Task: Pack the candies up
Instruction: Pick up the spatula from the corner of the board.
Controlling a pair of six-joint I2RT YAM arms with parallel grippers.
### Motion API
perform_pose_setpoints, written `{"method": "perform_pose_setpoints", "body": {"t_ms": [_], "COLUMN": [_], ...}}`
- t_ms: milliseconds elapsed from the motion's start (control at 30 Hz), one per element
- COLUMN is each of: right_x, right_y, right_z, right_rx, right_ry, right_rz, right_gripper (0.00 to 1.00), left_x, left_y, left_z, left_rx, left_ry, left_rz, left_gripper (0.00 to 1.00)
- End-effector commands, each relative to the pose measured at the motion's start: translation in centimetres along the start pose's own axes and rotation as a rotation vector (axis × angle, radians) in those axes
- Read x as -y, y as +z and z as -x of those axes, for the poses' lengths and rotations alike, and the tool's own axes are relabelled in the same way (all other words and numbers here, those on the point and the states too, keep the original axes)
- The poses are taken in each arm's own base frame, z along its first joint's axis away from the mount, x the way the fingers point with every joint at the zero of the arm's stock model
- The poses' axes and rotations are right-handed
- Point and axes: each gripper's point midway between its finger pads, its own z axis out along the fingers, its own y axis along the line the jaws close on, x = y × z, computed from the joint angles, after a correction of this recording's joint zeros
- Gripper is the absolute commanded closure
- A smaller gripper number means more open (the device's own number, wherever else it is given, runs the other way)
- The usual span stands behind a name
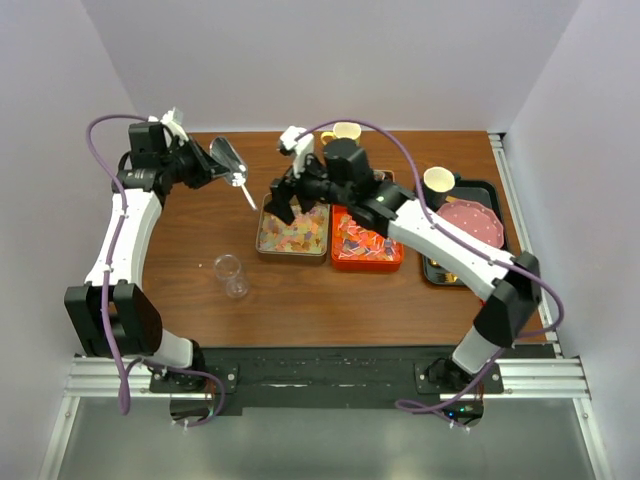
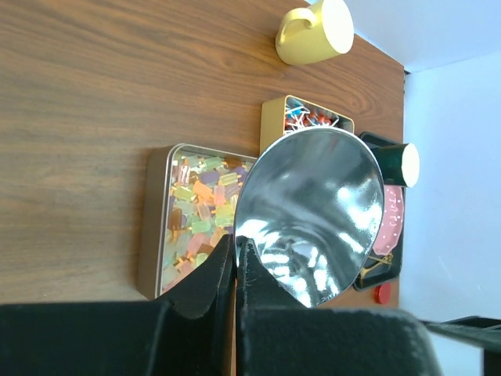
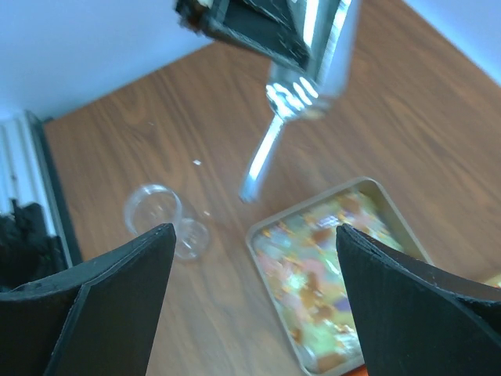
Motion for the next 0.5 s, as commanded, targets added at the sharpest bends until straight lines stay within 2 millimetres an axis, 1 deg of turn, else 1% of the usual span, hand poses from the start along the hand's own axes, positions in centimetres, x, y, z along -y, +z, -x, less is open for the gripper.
{"method": "perform_pose_setpoints", "body": {"t_ms": [0, 67, 100, 167, 233, 267, 300, 333, 400, 467], "right_x": [-1.4, -1.3, -1.3, -1.5, -1.2, -1.0, -0.9, -0.7, -0.7, -0.5], "right_y": [1.8, 2.5, 3.3, 4.2, 5.2, 5.4, 5.7, 6.3, 6.7, 7.4], "right_z": [4.4, 4.4, 4.2, 3.7, 2.7, 2.6, 2.6, 2.0, 2.0, 1.2], "right_rx": [0.119, 0.117, 0.110, 0.091, 0.069, 0.069, 0.069, 0.056, 0.056, 0.034], "right_ry": [0.075, 0.086, 0.097, 0.107, 0.133, 0.138, 0.142, 0.151, 0.155, 0.167], "right_rz": [0.043, 0.048, 0.054, 0.070, 0.058, 0.055, 0.054, 0.048, 0.048, 0.042], "right_gripper": [0.13, 0.13, 0.13, 0.14, 0.14, 0.14, 0.15, 0.16, 0.20, 0.22], "left_x": [2.0, 2.0, 2.1, 2.3, 2.7, 2.7, 2.7, 2.6, 2.6, 2.4], "left_y": [-1.1, -1.3, -1.3, -1.4, -1.5, -1.5, -1.6, -1.6, -1.6, -1.5], "left_z": [0.0, -0.3, -0.4, -0.9, -1.1, -1.2, -1.3, -1.4, -1.7, -1.9], "left_rx": [0.023, 0.021, 0.020, 0.002, -0.007, -0.010, -0.012, -0.016, -0.022, -0.028], "left_ry": [-0.017, -0.023, -0.026, -0.033, -0.033, -0.037, -0.037, -0.040, -0.042, -0.051], "left_rz": [-0.074, -0.078, -0.079, -0.101, -0.121, -0.123, -0.125, -0.122, -0.124, -0.121], "left_gripper": [1.00, 1.00, 1.00, 1.00, 1.00, 1.00, 1.00, 1.00, 1.00, 1.00]}}
